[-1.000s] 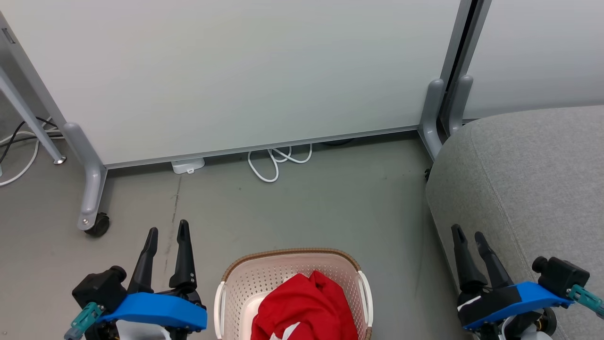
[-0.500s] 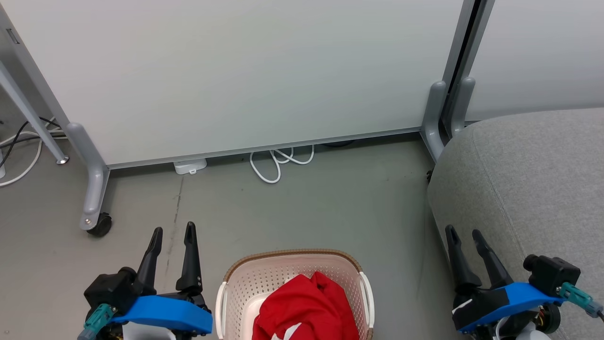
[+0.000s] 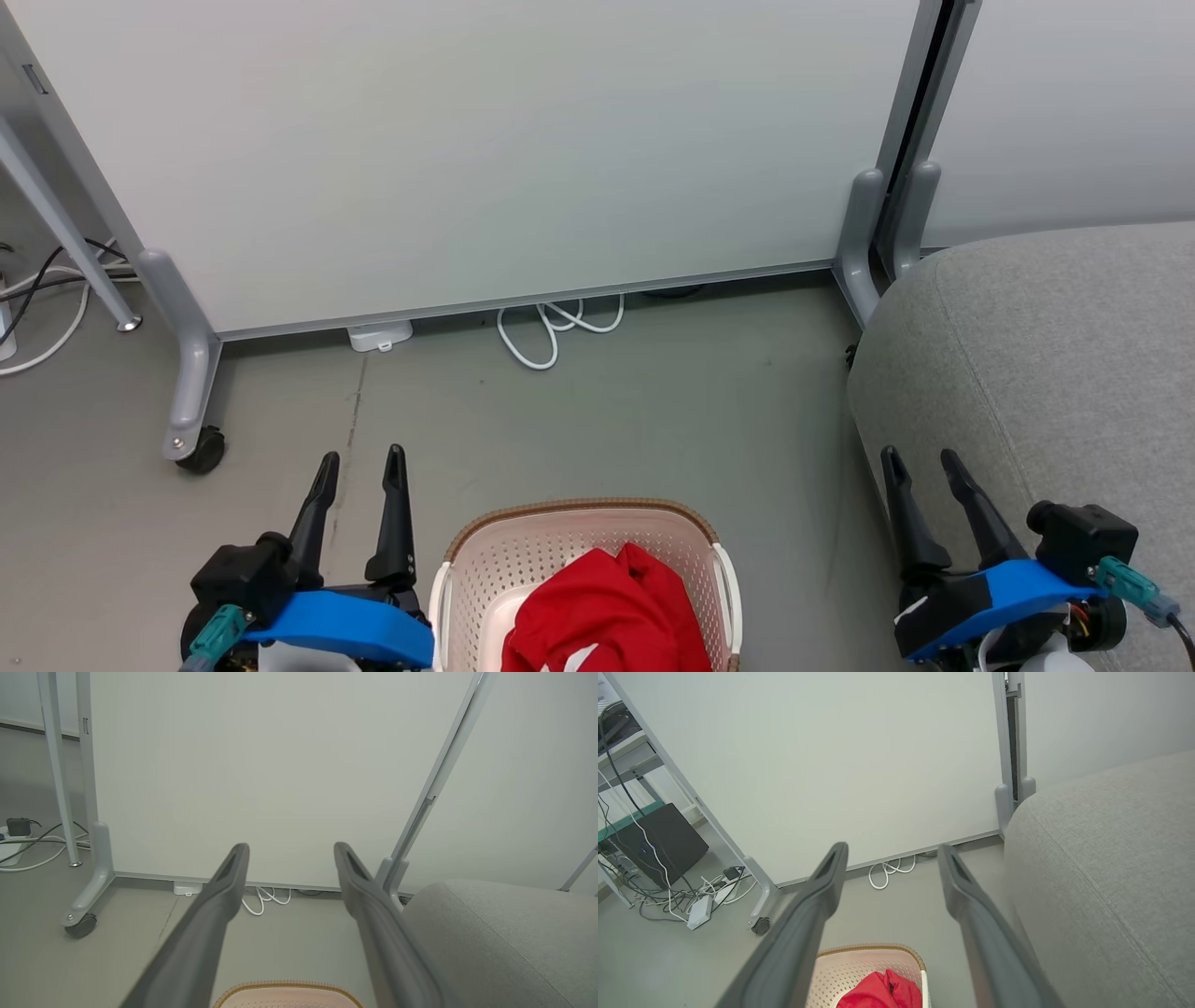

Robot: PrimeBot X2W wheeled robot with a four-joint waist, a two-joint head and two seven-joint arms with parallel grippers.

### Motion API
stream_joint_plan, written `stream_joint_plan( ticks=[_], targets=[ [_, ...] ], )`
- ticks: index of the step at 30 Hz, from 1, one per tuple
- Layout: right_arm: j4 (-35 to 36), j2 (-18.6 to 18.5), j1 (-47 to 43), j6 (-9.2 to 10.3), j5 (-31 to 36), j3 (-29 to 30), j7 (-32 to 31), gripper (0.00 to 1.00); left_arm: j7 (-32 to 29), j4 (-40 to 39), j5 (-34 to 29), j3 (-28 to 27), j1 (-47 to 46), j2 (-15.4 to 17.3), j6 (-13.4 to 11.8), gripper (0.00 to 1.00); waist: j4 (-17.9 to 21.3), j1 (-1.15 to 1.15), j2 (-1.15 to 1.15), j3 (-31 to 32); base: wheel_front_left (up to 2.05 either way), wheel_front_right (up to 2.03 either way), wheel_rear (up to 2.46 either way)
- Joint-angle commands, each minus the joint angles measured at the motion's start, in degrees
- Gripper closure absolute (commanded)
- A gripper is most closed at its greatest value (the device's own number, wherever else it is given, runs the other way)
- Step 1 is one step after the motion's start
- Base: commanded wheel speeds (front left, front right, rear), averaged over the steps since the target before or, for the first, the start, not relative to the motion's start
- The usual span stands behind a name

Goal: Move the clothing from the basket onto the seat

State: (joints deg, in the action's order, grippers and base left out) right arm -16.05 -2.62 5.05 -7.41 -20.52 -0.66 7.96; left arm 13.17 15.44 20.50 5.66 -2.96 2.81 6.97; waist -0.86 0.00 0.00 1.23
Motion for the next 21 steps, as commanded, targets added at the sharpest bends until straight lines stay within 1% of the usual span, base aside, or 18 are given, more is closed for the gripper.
stream_joint_plan(
  ticks=[1,7,17,21],
  targets=[
    [0.34,-0.38,-0.14,-0.12,1.17,0.11,0.51,0.0,0.49,0.16,-0.91,0.18,-0.71,0.12,0.15,0.0,-0.04,0.0,0.0,0.07,0.0,0.0,0.0],
    [0.45,-0.4,-0.62,-0.13,3.5,0.29,0.91,0.0,1.17,0.84,-1.69,1.06,-0.73,0.12,0.13,0.0,-0.33,0.0,0.0,0.31,0.0,0.0,0.0],
    [0.49,-0.43,-0.46,-0.13,6.61,-0.76,1.83,0.0,2.16,1.25,-5.39,1.59,-0.79,0.14,-0.39,0.0,-0.42,0.0,0.0,-0.1,0.0,0.0,0.0],
    [0.34,-0.42,-0.39,-0.09,6.44,-0.52,2.03,0.0,2.13,1.23,-5.12,1.46,-0.74,0.14,-0.51,0.0,-0.34,0.0,0.0,-0.26,0.0,0.0,0.0]
  ],
)
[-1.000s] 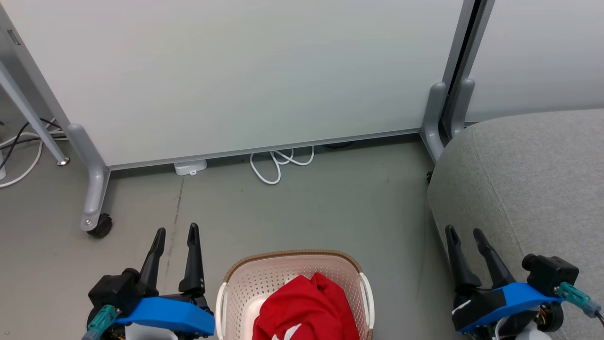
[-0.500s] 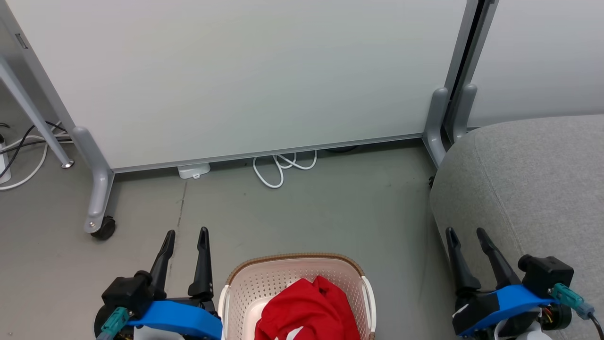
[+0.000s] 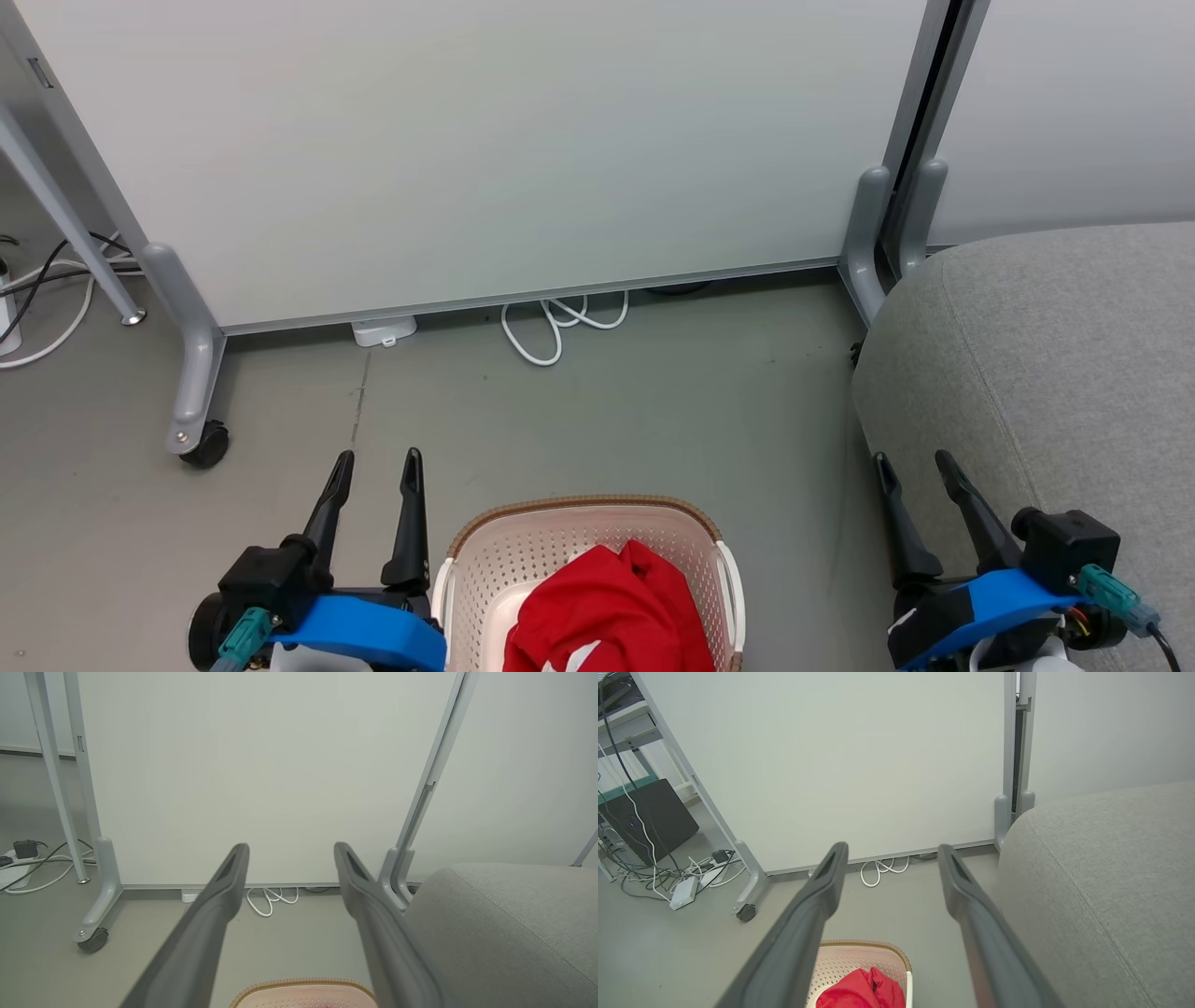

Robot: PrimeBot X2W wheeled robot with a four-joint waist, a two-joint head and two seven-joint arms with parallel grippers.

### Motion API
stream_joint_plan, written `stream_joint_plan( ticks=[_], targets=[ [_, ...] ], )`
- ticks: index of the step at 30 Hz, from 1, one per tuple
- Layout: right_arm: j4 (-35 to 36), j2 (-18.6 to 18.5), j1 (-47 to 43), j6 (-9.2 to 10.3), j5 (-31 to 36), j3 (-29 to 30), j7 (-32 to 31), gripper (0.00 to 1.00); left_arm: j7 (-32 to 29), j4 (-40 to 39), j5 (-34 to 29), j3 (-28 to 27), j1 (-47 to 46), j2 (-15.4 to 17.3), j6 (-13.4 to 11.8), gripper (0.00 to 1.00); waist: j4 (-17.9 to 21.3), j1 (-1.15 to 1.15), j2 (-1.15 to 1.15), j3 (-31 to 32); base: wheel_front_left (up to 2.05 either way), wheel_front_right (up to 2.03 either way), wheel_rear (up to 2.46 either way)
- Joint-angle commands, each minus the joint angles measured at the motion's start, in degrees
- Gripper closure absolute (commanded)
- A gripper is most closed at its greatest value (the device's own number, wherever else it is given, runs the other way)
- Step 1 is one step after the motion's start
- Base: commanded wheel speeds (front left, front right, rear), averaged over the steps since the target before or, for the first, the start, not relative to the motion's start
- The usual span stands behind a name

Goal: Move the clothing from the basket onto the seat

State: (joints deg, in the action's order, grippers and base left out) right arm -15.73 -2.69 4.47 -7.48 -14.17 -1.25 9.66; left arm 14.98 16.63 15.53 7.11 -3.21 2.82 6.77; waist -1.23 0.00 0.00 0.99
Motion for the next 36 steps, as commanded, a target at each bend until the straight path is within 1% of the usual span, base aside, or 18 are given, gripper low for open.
stream_joint_plan(
  ticks=[1,14,20,25,36],
  targets=[
    [0.0,-0.36,0.21,-0.03,0.1,0.1,0.36,0.0,0.32,0.02,-0.09,-0.02,-0.46,0.13,-0.36,0.0,0.05,0.0,0.0,-0.03,0.0,0.0,0.0],
    [0.22,-0.35,0.62,-0.03,-0.47,-0.18,0.16,0.0,0.31,0.76,-0.2,-0.03,-0.31,0.12,-0.54,0.0,0.73,0.0,0.0,-0.62,0.0,0.0,0.0],
    [1.83,-0.33,2.4,-0.03,-0.58,-1.43,-0.15,0.0,0.31,3.1,0.01,0.73,-2.09,0.11,-0.64,0.0,2.08,0.0,0.0,-4.55,0.0,0.0,0.0],
    [4.01,-0.32,5.81,-0.03,-0.4,-2.93,-0.14,0.0,-1.23,8.55,0.64,2.87,-6.3,0.31,-0.06,0.0,4.05,0.0,0.0,-10.39,0.0,0.0,0.0],
    [5.34,-0.29,12.03,-0.03,-1.5,-6.81,1.19,0.0,-2.46,24.51,1.81,8.85,-18.48,0.67,0.8,0.0,9.55,0.0,0.0,-21.84,0.0,0.0,0.0]
  ],
)
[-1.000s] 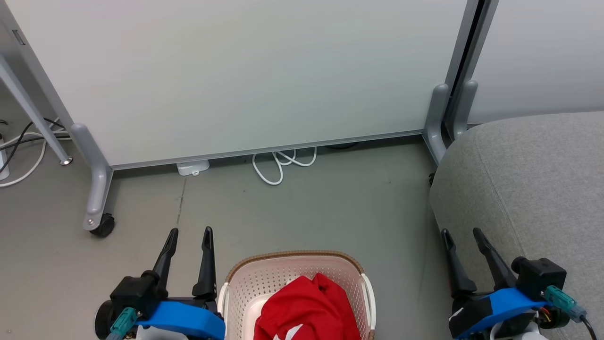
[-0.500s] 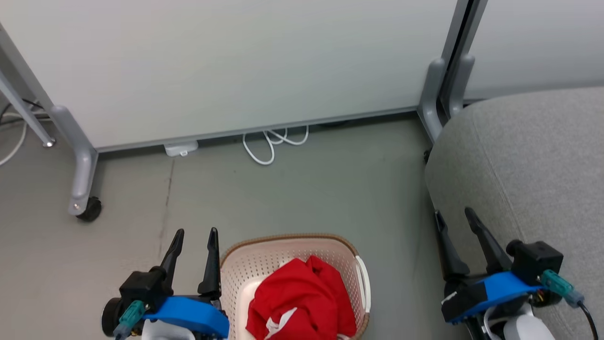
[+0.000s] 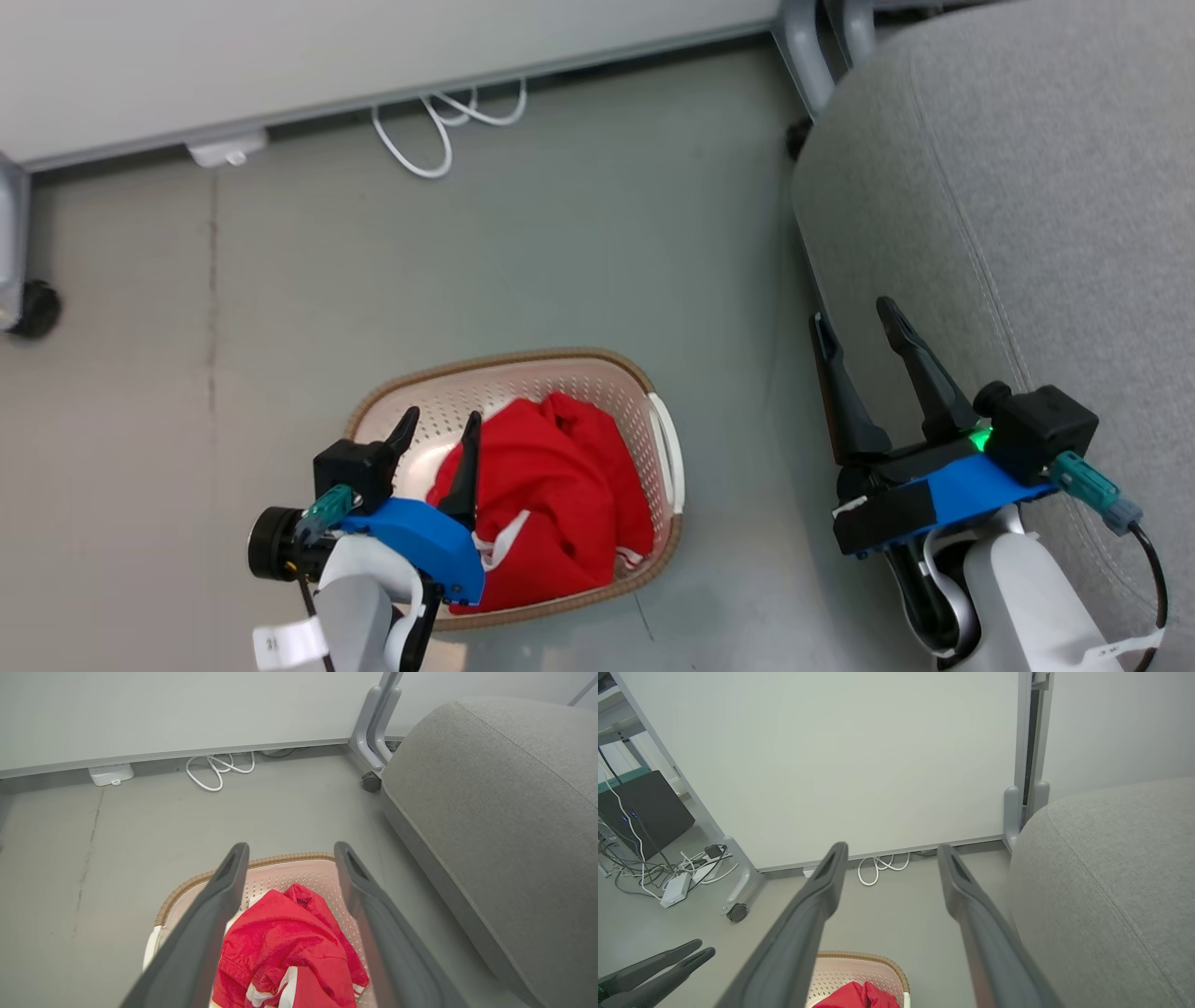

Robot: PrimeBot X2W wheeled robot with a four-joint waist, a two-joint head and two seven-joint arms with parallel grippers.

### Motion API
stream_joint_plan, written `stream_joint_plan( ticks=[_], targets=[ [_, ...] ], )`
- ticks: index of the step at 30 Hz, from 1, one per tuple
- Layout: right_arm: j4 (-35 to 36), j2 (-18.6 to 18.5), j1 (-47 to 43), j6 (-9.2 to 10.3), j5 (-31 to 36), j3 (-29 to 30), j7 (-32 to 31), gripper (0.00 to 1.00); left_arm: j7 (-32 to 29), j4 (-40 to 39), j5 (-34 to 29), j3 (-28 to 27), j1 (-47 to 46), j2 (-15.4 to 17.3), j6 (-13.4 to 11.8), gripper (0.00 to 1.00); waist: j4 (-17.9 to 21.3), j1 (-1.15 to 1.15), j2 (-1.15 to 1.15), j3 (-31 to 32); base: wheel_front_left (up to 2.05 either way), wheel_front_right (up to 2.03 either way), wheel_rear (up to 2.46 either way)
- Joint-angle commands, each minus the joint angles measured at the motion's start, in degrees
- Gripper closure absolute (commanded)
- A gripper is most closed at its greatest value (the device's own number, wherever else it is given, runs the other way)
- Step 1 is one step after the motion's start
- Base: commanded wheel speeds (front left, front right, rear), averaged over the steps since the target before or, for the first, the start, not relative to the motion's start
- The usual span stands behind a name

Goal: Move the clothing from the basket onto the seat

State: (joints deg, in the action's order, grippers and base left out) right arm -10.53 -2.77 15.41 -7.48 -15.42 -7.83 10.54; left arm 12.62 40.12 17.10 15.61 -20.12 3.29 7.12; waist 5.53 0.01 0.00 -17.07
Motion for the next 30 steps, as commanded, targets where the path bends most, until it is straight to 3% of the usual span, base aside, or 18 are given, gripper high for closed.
stream_joint_plan(
  ticks=[1,8,17,30],
  targets=[
    [0.3,-0.2,1.53,-0.03,-0.31,-0.62,0.47,0.0,-0.31,2.53,0.4,0.84,-2.58,0.19,0.47,0.0,3.34,-0.01,0.0,-4.82,0.0,0.0,0.0],
    [0.7,-0.19,3.03,-0.03,-1.22,-2.53,1.42,0.0,-2.46,11.02,2.64,4.81,-7.46,0.19,0.52,0.0,6.22,-0.01,0.0,-9.06,0.0,0.0,0.0],
    [1.2,-0.19,4.54,-0.03,-3.27,-6.04,2.86,0.0,-6.18,19.71,5.47,10.04,-13.23,3.12,0.36,0.0,9.75,-0.01,0.0,-14.6,0.0,0.0,0.0],
    [5.15,-0.17,6.29,-0.03,-3.81,-7.04,4.23,0.0,-10.06,29.14,6.7,10.85,-21.19,4.78,-0.65,0.0,11.93,-0.01,0.0,-23.76,0.0,0.0,0.0]
  ],
)
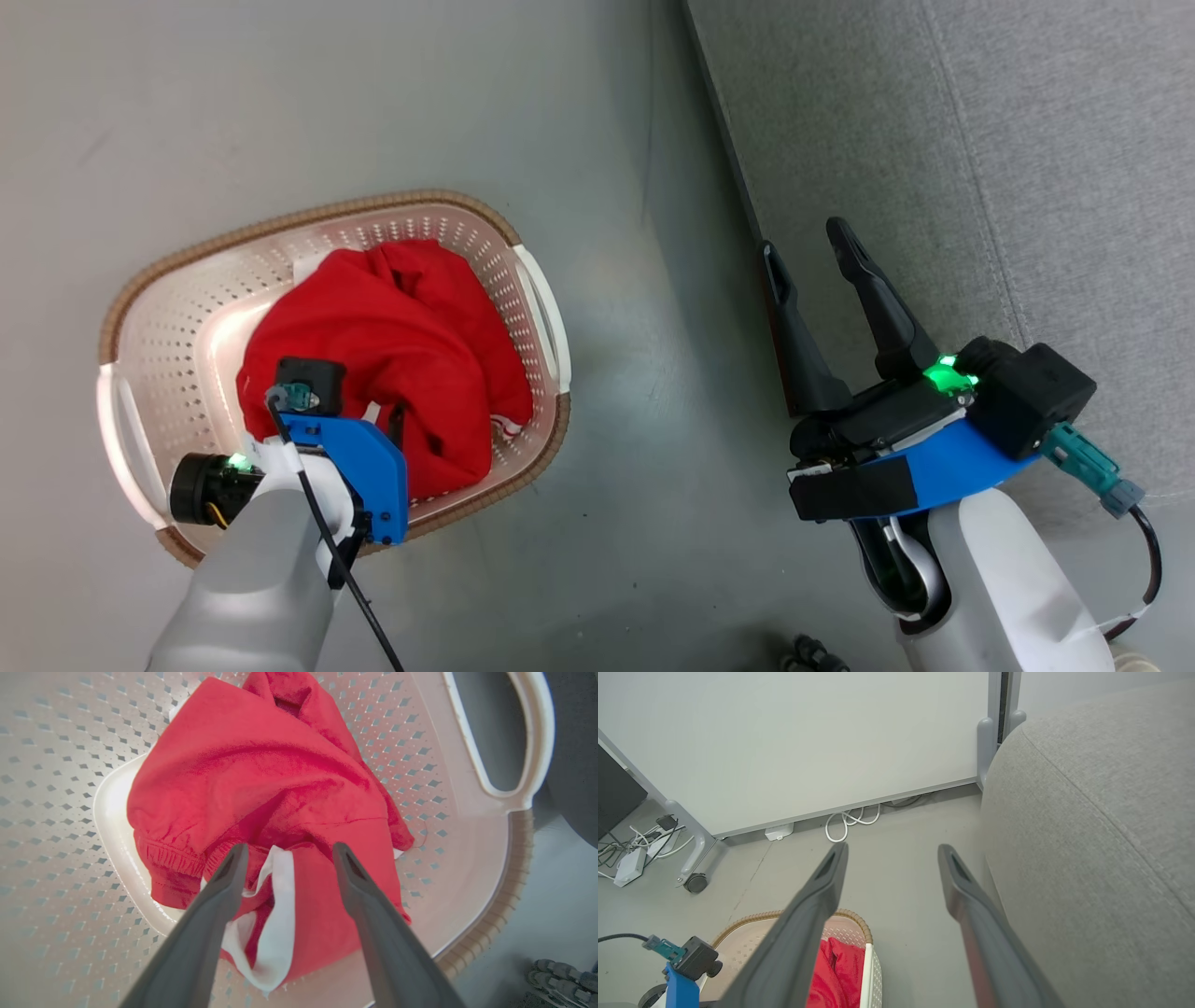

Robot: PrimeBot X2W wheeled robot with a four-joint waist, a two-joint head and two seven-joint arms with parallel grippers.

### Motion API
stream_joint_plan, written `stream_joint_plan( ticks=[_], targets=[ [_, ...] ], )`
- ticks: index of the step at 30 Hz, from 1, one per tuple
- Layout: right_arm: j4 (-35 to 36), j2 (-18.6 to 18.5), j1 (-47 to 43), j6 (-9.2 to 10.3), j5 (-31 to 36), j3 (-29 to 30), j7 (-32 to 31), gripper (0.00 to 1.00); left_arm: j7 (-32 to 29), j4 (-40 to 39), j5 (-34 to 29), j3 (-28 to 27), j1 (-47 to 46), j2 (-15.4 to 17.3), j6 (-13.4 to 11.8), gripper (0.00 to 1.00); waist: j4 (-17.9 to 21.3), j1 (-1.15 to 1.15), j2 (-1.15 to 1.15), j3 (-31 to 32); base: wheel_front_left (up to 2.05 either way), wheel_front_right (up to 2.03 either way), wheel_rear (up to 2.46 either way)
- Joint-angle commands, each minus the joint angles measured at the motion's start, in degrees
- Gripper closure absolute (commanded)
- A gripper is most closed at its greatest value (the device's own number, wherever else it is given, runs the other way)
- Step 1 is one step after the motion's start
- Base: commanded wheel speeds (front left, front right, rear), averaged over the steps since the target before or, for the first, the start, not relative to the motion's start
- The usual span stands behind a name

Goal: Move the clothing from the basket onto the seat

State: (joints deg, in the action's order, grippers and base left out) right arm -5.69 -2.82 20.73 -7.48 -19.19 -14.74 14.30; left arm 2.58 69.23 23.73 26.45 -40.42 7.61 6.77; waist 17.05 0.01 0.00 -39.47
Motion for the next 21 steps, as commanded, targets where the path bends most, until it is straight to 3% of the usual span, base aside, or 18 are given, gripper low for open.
stream_joint_plan(
  ticks=[1,15,16,17,18,21],
  targets=[
    [0.51,-0.13,1.08,-0.03,-0.08,-0.3,0.51,0.0,-0.45,0.42,0.43,-0.08,-1.29,0.28,-0.22,0.0,0.44,-0.01,0.0,-1.92,0.0,0.0,0.0],
    [0.33,-0.13,2.73,-0.03,-0.87,-1.68,0.96,0.0,-6.23,3.59,2.48,-0.24,-2.78,-0.32,-0.63,0.0,0.71,-0.01,0.0,-5.06,0.0,0.0,0.0],
    [0.27,-0.13,2.83,-0.03,-0.91,-1.72,0.98,0.0,-6.38,3.65,2.57,-0.15,-2.9,-0.34,-0.68,0.19,0.71,-0.01,0.0,-5.08,0.0,0.0,0.0],
    [0.21,-0.13,2.91,-0.03,-0.95,-1.77,0.98,0.0,-6.45,3.71,2.49,0.07,-3.03,-0.36,-0.72,0.84,0.69,-0.01,0.0,-5.09,0.0,0.0,0.0],
    [0.16,-0.13,2.98,-0.03,-1.03,-1.84,0.99,0.0,-6.39,3.75,2.38,0.26,-3.15,-0.39,-0.72,1.0,0.66,-0.01,0.0,-5.09,0.0,0.0,0.0],
    [0.18,-0.13,2.83,-0.03,-1.17,-1.98,0.96,0.0,-6.78,3.87,2.37,0.8,-3.25,-0.62,-0.46,1.0,0.54,-0.01,0.0,-4.96,0.0,0.0,0.0]
  ],
)
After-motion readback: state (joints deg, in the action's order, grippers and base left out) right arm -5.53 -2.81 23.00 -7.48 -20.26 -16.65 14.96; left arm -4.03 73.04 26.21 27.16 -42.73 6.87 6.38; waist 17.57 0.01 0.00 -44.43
